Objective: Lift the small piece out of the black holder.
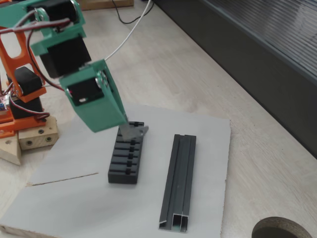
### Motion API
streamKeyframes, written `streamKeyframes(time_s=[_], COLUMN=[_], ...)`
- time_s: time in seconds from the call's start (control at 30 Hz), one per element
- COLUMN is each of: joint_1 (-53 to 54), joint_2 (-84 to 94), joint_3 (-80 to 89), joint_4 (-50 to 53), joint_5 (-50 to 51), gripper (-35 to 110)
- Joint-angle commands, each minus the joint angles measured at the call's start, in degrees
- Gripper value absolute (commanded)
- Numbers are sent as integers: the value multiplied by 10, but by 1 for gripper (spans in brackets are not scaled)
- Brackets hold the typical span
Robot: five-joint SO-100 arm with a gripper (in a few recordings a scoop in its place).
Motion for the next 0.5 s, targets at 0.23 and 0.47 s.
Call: streamKeyframes(time_s=[0.23,0.47], joint_1=[6,6], joint_2=[76,109], joint_3=[-17,-15], joint_4=[11,11], joint_5=[6,6], gripper=[3,3])
